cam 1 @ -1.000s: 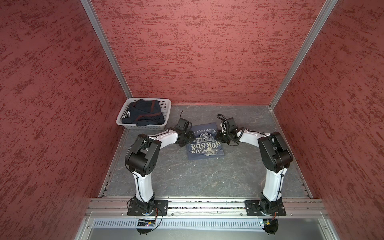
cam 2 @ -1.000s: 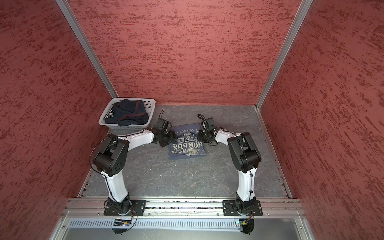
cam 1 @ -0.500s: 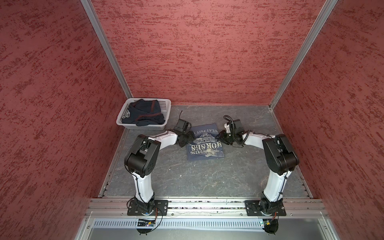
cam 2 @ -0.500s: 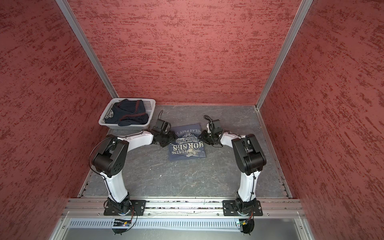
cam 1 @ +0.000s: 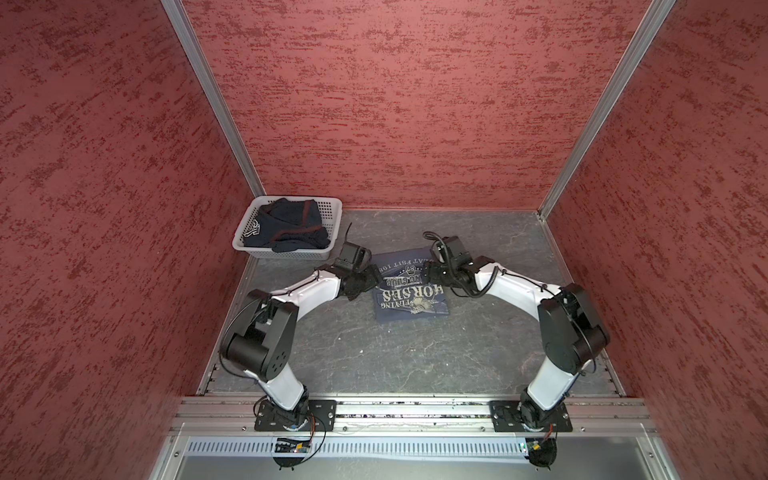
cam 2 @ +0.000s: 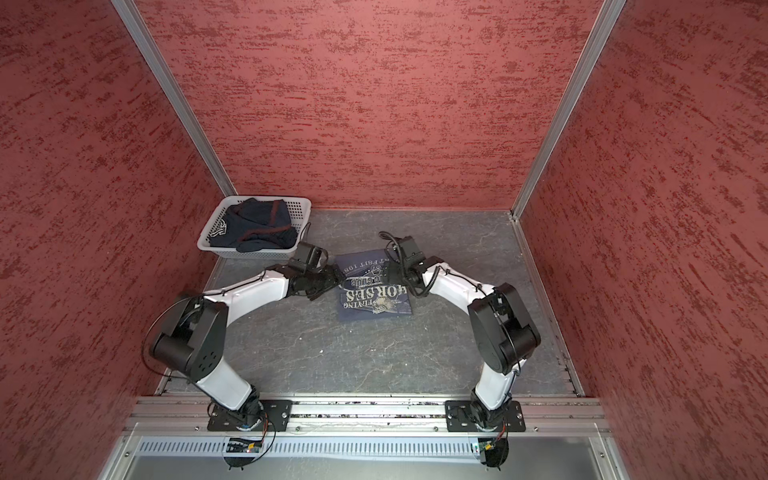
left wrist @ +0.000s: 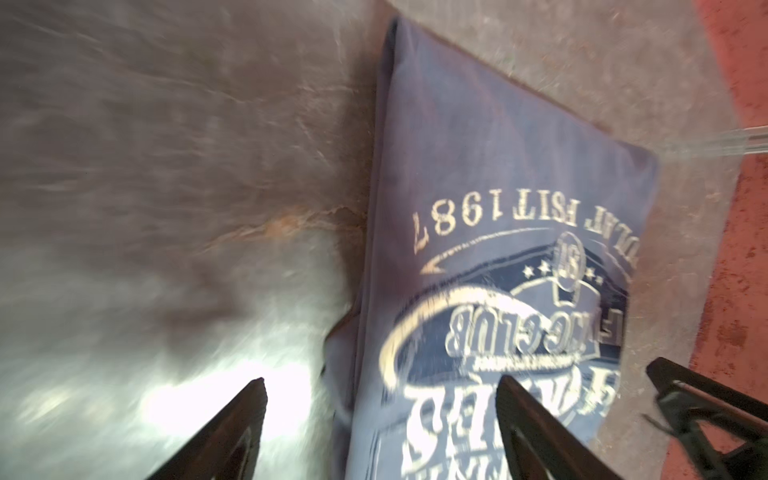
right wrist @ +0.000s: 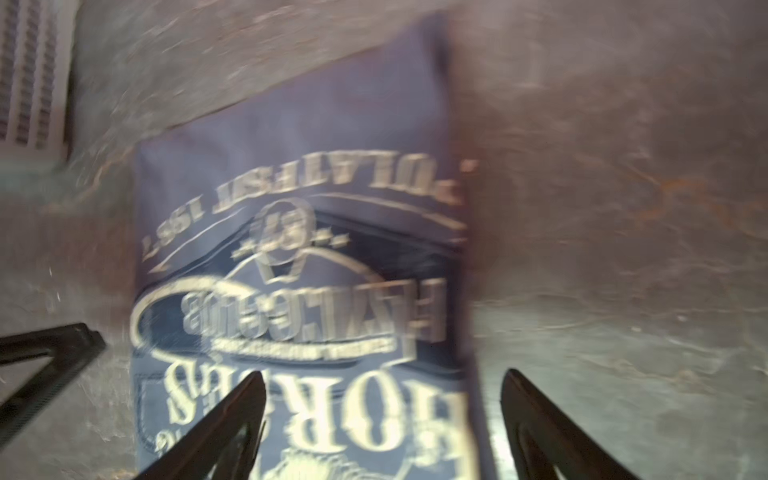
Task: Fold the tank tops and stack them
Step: 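Slide the folded blue-grey tank top to the far corner with the right gripper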
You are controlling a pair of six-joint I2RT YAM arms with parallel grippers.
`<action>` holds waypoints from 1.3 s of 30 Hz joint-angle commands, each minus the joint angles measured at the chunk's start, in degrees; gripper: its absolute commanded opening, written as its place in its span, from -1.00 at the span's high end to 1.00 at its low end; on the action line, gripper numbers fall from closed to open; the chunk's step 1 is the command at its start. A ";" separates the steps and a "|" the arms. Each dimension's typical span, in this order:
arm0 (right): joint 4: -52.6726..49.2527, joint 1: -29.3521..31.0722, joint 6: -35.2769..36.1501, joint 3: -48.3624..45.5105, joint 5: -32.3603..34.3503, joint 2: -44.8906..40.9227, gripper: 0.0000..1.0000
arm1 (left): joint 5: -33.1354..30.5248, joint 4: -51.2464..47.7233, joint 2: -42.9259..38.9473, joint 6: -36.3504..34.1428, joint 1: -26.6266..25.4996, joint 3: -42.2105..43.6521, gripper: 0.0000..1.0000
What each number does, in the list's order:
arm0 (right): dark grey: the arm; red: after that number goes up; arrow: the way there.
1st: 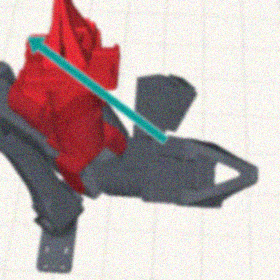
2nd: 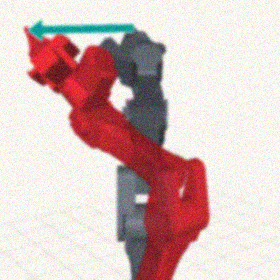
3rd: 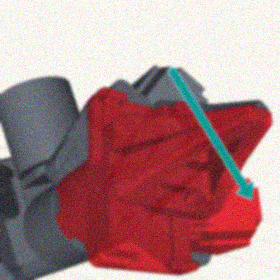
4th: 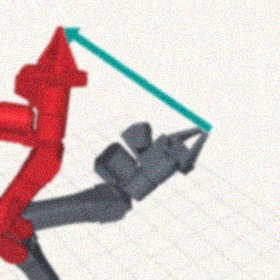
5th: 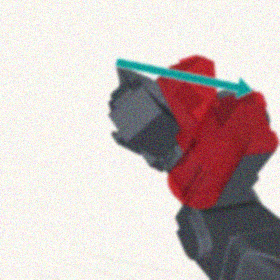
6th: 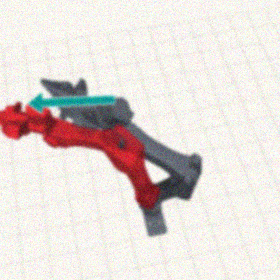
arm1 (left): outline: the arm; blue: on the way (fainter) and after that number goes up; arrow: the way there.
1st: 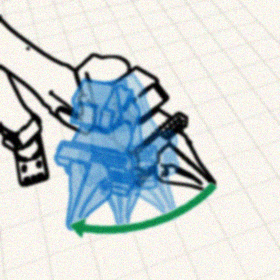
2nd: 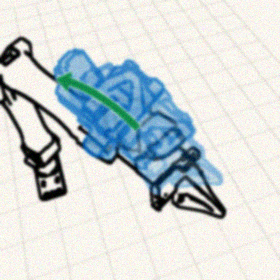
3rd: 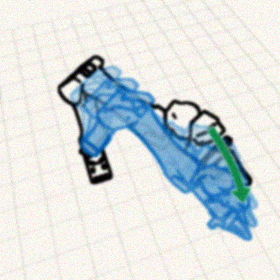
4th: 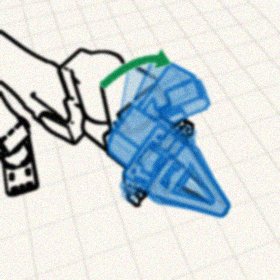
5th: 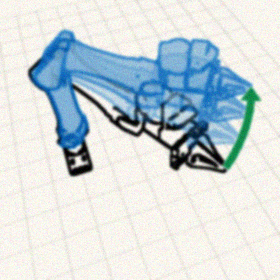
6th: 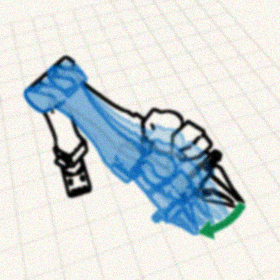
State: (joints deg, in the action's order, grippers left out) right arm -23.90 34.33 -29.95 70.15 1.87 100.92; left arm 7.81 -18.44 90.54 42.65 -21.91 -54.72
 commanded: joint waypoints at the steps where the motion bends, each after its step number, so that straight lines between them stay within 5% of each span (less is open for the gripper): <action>1: -6.64 4.93 1.39 4.14 9.04 4.59 -0.98 | -3.62 -1.29 -6.31 -2.10 0.86 3.49 -0.79; 7: -9.76 8.84 1.56 12.81 11.37 14.79 -0.98 | -8.16 -1.69 -19.52 -2.22 3.57 11.99 -0.87; 14: -13.29 5.45 3.12 15.88 15.55 20.21 -0.95 | -7.48 -3.09 -26.70 -3.28 7.65 16.66 -0.89; 31: -4.06 -24.03 23.91 13.88 15.26 18.29 -0.90 | -4.62 -3.64 -29.33 -4.34 11.61 19.17 -0.90; 39: -7.59 -34.29 24.64 21.40 13.04 20.36 -0.91 | -3.54 -6.41 -32.94 -5.84 13.85 19.62 -0.91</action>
State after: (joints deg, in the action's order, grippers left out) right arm -29.67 2.24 -6.31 88.77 15.59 120.38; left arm 3.27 -23.20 58.89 38.44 -8.99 -35.77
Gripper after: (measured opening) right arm 0.955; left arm 0.953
